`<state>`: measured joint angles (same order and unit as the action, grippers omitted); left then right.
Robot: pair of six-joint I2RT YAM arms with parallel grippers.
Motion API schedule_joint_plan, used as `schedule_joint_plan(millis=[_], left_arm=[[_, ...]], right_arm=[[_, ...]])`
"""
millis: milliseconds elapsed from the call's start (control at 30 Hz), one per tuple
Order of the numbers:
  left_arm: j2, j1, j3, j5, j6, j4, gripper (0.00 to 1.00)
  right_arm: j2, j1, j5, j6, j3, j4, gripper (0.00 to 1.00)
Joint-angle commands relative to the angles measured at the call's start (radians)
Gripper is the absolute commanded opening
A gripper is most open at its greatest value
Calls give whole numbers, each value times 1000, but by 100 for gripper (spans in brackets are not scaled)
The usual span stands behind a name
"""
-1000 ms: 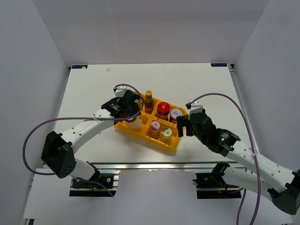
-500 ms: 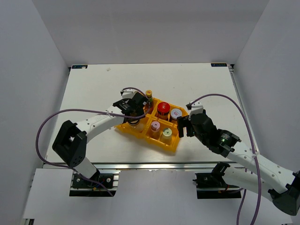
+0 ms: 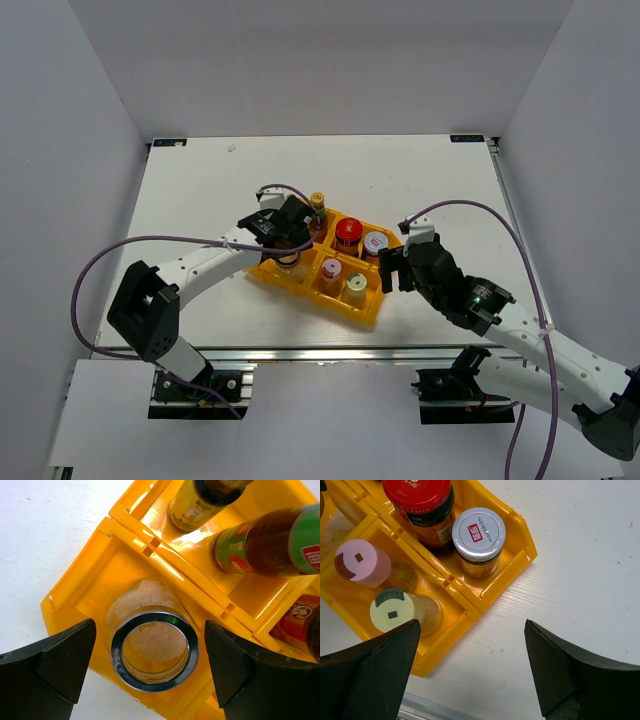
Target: Organize the condiment bottles
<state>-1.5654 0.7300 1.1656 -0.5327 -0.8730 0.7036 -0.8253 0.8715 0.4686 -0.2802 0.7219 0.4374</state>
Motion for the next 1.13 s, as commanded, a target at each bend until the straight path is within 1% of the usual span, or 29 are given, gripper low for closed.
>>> schedule_joint_plan(millis=[0, 167, 233, 300, 333, 400, 433, 467, 500, 533, 600, 633, 700, 733, 800, 900, 1100], left_arm=[[77, 6, 54, -51, 8, 23, 98], [171, 6, 78, -142, 31, 65, 98], [224, -1, 83, -210, 66, 41, 98], [275, -26, 83, -227, 115, 22, 98], [295, -81, 75, -204, 132, -19, 98], [356, -165, 7, -136, 225, -114, 98], [375, -243, -27, -104, 247, -207, 98], [392, -269, -77, -110, 259, -232, 98], [406, -294, -96, -115, 267, -257, 98], [428, -335, -107, -115, 269, -266, 98], [476, -389, -139, -95, 284, -288, 98], [494, -409, -156, -95, 292, -297, 98], [531, -457, -197, -84, 292, -305, 98], [550, -499, -208, -78, 290, -302, 98], [602, -524, -245, -85, 281, -299, 98], [679, -526, -294, -122, 269, -320, 98], [807, -526, -340, -124, 278, -360, 98]], right_arm=[[23, 0, 28, -2, 11, -34, 89], [43, -2, 90, -27, 20, -42, 89], [40, -5, 180, -72, 30, -20, 89], [31, -20, 246, -135, 56, 24, 90], [29, -57, 280, -180, 63, 58, 90], [37, -115, 263, -180, 60, 54, 90], [38, -193, 222, -172, 56, 35, 89], [41, -233, 200, -166, 53, 29, 89], [41, -277, 179, -163, 51, 29, 89], [41, -352, 159, -162, 54, 29, 90], [40, -432, 183, -166, 50, 27, 89], [37, -451, 186, -171, 48, 21, 89], [19, -473, 185, -183, 53, 11, 89], [12, -474, 177, -186, 66, 9, 89], [-1, -474, 144, -180, 76, -5, 89], [12, -474, 133, -160, 57, -54, 89], [52, -474, 111, -129, 39, -89, 89]])
